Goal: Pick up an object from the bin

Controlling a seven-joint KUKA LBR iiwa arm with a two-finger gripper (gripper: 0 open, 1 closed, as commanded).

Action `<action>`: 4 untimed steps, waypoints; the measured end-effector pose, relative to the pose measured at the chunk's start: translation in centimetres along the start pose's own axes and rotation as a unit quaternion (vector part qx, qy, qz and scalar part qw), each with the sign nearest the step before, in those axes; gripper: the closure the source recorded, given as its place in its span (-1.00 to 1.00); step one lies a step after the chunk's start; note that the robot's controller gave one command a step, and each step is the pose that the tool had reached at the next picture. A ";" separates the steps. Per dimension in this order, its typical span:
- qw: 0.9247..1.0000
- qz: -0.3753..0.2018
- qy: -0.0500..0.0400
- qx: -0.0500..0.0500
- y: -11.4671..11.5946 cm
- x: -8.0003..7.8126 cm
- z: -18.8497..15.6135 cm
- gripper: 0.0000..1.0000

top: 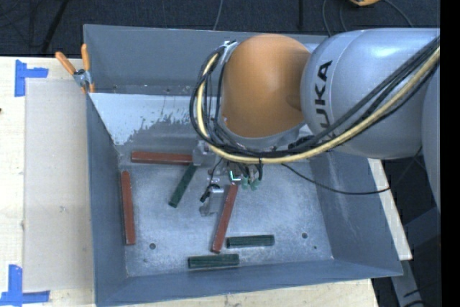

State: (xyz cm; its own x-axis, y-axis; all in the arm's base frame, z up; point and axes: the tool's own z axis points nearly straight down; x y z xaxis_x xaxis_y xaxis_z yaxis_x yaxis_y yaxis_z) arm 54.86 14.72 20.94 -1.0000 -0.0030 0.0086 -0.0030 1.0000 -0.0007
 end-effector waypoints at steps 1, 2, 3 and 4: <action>1.000 0.002 -0.004 0.000 -0.1 -0.2 -0.4 -1.00; 1.000 -0.029 -0.008 -0.001 -0.5 -1.8 2.5 -1.00; 1.000 0.014 -0.006 -0.001 -1.0 -2.0 9.3 -1.00; 0.999 0.050 -0.003 0.000 0.1 -4.2 12.5 -1.00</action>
Offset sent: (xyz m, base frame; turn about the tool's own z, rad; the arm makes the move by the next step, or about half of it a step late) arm 0.0628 -0.0249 -0.1366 -0.2415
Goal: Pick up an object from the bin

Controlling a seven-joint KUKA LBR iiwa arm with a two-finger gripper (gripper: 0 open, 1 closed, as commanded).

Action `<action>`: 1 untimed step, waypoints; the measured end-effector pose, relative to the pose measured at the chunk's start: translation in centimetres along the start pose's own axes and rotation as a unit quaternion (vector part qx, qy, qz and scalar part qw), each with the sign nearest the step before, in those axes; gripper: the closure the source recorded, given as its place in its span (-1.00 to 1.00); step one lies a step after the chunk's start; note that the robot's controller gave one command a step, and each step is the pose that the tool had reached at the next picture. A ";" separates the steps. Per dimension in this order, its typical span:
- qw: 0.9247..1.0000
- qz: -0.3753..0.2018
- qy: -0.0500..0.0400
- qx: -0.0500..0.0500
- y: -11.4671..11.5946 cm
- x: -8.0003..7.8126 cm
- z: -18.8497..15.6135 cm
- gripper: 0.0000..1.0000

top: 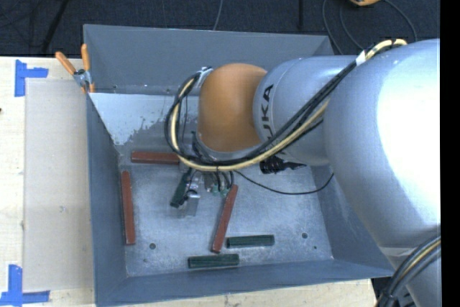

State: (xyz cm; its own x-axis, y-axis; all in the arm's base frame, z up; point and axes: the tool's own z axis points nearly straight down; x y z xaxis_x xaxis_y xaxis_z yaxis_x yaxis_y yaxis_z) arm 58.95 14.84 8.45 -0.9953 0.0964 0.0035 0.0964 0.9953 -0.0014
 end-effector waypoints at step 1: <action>1.000 0.016 -0.003 -0.002 -4.1 -1.3 1.2 1.00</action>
Offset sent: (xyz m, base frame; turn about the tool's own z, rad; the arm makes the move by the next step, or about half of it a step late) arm 0.0000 0.0000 0.0000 0.0000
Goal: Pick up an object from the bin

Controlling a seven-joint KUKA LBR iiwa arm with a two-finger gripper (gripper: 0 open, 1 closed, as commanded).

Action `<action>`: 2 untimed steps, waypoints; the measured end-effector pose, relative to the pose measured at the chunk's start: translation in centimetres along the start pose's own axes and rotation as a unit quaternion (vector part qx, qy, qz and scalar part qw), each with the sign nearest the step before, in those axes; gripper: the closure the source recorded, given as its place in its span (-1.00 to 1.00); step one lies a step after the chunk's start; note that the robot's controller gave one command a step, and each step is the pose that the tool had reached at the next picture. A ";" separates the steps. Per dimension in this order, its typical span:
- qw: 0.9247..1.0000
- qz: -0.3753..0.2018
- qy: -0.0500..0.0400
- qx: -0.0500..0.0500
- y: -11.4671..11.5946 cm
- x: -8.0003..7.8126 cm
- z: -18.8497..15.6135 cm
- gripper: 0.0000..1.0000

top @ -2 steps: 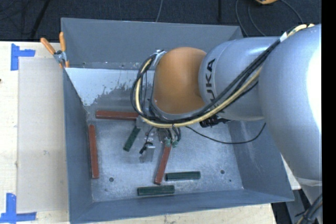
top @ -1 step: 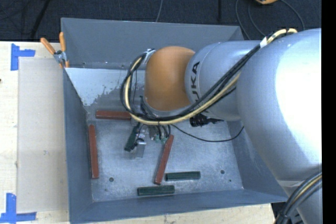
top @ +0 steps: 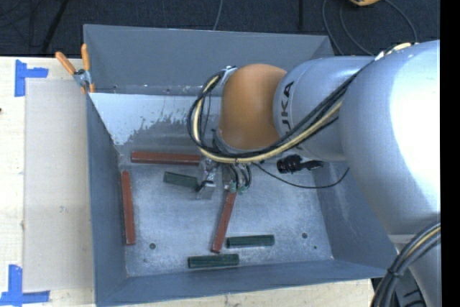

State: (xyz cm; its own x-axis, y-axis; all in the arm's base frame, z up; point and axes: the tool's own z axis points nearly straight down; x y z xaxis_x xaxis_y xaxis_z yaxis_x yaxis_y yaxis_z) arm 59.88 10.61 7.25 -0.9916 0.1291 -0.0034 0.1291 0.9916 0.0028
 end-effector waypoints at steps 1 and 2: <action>1.000 0.001 0.000 0.000 0.0 0.0 0.0 1.00; 1.000 0.001 0.005 0.002 -0.4 1.0 -5.0 1.00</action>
Offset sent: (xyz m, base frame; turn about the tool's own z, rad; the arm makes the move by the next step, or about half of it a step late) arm -0.0256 -0.0074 0.1873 0.0006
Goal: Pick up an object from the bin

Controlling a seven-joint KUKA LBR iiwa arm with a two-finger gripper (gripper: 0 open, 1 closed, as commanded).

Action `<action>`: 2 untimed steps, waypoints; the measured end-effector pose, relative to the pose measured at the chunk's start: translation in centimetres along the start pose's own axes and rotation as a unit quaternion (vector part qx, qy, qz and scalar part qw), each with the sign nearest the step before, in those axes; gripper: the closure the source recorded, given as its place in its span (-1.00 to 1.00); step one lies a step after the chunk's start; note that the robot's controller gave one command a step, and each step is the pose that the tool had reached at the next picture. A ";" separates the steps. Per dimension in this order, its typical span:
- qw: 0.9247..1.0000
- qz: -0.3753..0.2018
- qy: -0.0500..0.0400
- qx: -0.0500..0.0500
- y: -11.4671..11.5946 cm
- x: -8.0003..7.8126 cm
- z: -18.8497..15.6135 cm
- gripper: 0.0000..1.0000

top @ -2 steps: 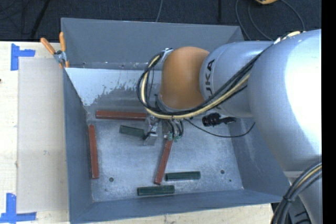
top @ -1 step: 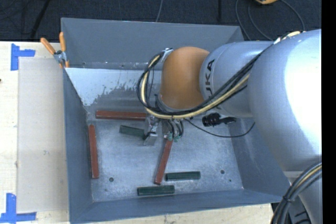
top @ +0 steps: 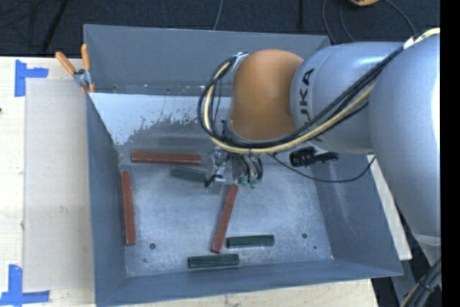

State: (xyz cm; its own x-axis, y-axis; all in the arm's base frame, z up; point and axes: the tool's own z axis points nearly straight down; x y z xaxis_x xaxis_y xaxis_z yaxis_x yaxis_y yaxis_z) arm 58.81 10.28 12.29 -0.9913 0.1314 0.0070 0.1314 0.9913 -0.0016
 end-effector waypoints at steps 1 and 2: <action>1.000 0.002 -0.011 -0.003 2.5 -1.5 -1.6 1.00; 1.000 0.007 0.003 0.000 -1.1 -0.3 -3.3 1.00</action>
Offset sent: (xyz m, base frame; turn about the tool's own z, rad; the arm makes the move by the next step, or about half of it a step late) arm -0.0061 -0.0588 0.0917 0.0322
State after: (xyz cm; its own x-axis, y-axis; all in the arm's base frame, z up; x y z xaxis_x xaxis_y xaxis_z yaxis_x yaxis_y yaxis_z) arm 58.95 9.16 15.59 -0.9894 0.1449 0.0133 0.1448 0.9895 -0.0019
